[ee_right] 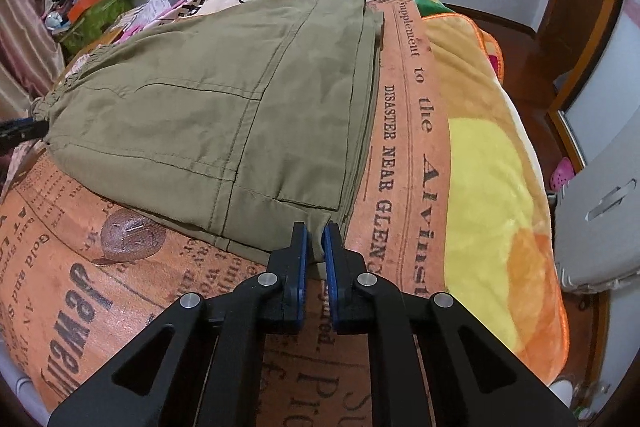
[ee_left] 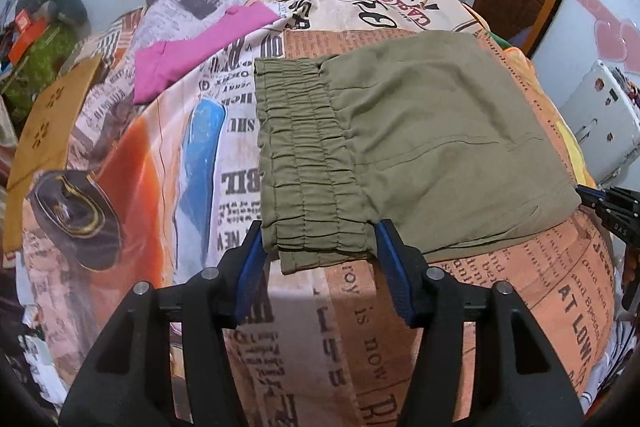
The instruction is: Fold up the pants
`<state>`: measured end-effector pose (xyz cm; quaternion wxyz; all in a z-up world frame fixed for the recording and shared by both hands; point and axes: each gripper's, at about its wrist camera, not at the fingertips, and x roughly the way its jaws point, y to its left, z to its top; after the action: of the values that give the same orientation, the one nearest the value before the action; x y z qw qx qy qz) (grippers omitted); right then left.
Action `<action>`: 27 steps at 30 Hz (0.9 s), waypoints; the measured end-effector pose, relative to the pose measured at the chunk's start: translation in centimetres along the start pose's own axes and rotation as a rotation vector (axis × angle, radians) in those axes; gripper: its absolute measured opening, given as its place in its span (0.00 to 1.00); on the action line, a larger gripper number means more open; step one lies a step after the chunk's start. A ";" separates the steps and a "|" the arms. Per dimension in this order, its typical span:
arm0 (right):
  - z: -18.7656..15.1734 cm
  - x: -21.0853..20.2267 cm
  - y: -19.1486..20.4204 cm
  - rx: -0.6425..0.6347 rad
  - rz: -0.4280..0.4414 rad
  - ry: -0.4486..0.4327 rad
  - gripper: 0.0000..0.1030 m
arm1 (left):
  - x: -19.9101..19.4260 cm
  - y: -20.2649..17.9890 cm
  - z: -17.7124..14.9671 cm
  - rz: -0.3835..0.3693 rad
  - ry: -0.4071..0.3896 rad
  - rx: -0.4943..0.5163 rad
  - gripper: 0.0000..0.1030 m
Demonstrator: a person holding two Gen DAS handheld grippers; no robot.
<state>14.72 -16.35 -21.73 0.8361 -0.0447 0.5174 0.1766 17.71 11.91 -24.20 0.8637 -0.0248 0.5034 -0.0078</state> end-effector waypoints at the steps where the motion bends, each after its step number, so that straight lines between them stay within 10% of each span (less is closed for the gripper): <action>1: 0.1 -0.1 0.0 0.000 -0.002 0.005 0.08 | -0.2 0.1 0.1 -0.007 0.002 -0.010 0.56; 6: 1.8 -2.6 0.2 0.002 -0.032 -0.029 0.09 | -2.9 -0.3 1.5 0.031 -0.049 -0.004 0.55; 13: 4.9 -5.5 2.9 0.012 0.139 -0.158 0.30 | -5.1 -2.9 3.7 -0.051 -0.120 0.030 0.56; 27: 3.1 -0.1 5.5 -0.057 0.172 -0.025 0.34 | 0.0 -5.3 1.6 -0.080 -0.008 0.076 0.56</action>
<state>15.38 -10.43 -19.62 0.8227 -0.0218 0.5036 0.2630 19.15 6.71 -23.14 0.8651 -0.0124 0.4977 -0.0613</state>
